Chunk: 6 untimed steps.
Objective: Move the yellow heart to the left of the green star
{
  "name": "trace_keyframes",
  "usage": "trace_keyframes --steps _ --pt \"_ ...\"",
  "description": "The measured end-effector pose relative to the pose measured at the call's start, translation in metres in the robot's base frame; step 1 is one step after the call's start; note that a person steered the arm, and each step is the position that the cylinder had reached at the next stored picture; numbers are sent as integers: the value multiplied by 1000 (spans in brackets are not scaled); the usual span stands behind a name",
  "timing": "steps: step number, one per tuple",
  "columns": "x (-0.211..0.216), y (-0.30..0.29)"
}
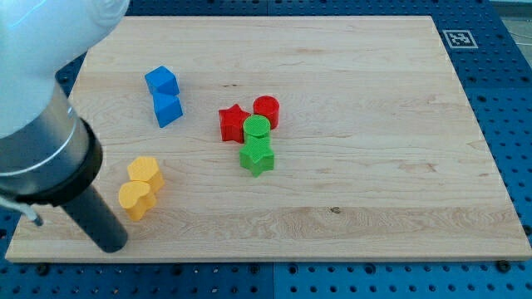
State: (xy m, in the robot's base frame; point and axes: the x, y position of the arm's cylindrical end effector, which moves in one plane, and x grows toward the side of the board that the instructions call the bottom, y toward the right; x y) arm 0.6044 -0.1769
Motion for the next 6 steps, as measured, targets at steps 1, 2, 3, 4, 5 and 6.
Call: trace_keyframes --steps 1,2,3,4,5,6 --pt "-15 6" --pt "-35 8" --pt "-47 8" --pt "-53 8" --pt "-58 8" --pt "-68 9"
